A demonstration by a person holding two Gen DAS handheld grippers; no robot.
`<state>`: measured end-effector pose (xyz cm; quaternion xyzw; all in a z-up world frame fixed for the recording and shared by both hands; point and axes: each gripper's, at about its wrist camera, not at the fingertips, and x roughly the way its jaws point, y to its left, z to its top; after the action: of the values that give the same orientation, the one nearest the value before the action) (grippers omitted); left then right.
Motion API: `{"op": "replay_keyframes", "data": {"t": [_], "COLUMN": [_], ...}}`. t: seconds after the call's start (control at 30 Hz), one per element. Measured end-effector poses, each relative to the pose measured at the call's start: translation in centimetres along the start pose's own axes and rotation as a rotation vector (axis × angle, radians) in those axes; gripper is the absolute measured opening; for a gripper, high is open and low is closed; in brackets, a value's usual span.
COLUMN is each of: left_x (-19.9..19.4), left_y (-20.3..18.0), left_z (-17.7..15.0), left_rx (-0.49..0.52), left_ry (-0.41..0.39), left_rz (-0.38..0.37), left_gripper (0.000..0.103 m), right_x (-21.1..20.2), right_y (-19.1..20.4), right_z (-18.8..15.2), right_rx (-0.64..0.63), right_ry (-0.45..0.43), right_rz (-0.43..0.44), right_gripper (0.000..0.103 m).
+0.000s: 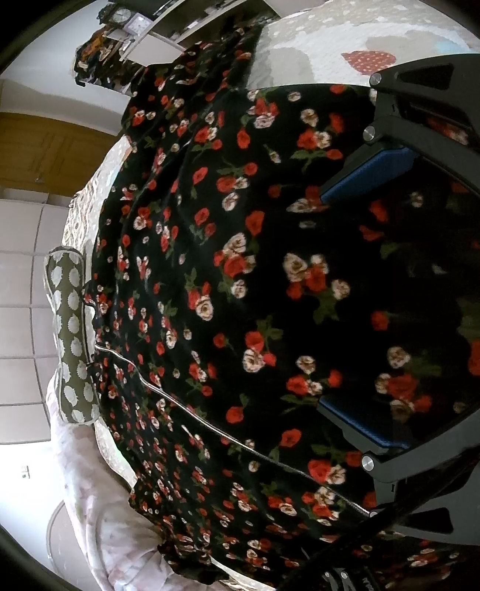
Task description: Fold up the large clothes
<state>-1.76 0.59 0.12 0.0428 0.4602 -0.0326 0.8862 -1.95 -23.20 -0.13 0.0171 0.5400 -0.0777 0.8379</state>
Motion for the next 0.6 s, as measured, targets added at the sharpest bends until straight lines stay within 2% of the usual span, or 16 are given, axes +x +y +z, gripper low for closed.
{"op": "replay_keyframes", "data": {"t": [0.03,0.17,0.3,0.33,0.43,0.53,0.6], "left_x": [-0.2,-1.5,-3.4,-4.0,-6.2,-7.8,-8.4], "left_y": [0.0,0.3,1.2,1.7,3.3,5.2,6.6], "left_z": [-0.2,-1.8,-4.1,-4.6,-5.9,-5.6,-4.5], "left_rx": [0.004,0.04,0.058,0.071,0.095,0.119,0.133], "left_ry": [-0.001,-0.019,-0.034,-0.032,-0.021,-0.009,-0.028], "left_rz": [-0.003,-0.04,-0.163,-0.189,-0.267,-0.284,-0.217], "left_gripper": [0.103,0.103,0.103,0.103,0.103,0.103,0.103], "right_x": [-0.3,-1.0,-1.9,-2.0,-2.8,-3.4,-3.7], "right_y": [-0.2,-0.9,-1.6,-1.2,-1.9,-2.0,-2.2], "right_z": [-0.2,-1.4,-3.7,-4.3,-5.6,-6.6,-6.8], "right_rx": [0.003,0.025,-0.011,-0.005,-0.031,-0.055,-0.054], "right_ry": [0.016,-0.021,-0.097,-0.099,-0.107,-0.128,-0.132], "right_rz": [0.005,0.056,0.037,0.064,0.067,0.069,0.085], "right_gripper": [0.103,0.103,0.103,0.103,0.103,0.103,0.103]}}
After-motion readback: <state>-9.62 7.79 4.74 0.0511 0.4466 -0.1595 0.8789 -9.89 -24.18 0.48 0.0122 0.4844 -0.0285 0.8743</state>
